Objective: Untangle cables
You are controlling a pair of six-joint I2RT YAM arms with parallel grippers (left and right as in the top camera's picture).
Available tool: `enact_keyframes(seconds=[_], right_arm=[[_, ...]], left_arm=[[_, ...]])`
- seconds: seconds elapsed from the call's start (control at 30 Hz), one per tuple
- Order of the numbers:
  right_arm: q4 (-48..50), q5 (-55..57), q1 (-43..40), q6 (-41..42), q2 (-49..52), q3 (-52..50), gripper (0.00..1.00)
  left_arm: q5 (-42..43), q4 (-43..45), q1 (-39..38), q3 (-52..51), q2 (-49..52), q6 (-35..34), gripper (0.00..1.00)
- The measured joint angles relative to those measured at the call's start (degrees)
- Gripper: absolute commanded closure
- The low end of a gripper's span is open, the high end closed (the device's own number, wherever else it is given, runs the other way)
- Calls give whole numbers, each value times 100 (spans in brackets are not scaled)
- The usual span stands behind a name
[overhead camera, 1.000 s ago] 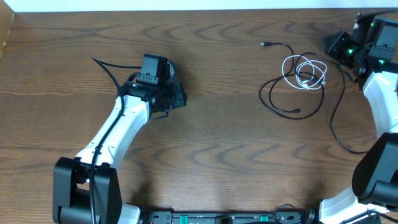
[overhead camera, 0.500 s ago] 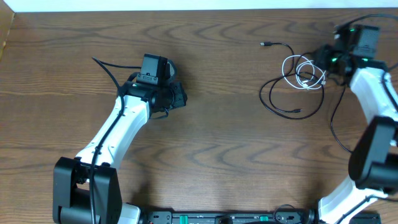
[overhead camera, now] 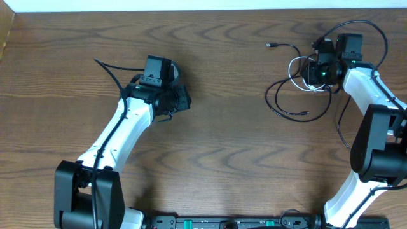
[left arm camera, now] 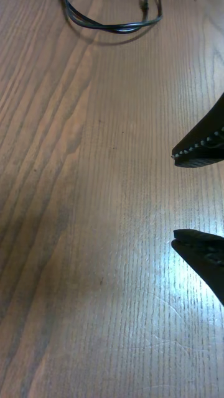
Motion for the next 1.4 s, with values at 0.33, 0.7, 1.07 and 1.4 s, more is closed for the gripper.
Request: enact_keyframes(seconds=[0.33, 0.7, 1.07, 1.4], right_arm=[[-127, 245, 0, -953, 0, 0, 68], [-136, 640, 0, -1410, 0, -79, 65], [369, 728, 0, -1720, 0, -466, 73], [463, 737, 0, -1764, 0, -553, 84]], left_arm=[[0, -20, 0, 0, 0, 0, 62], [-2, -149, 0, 0, 0, 0, 62], [0, -149, 0, 0, 0, 0, 62], [-2, -149, 0, 0, 0, 0, 62]])
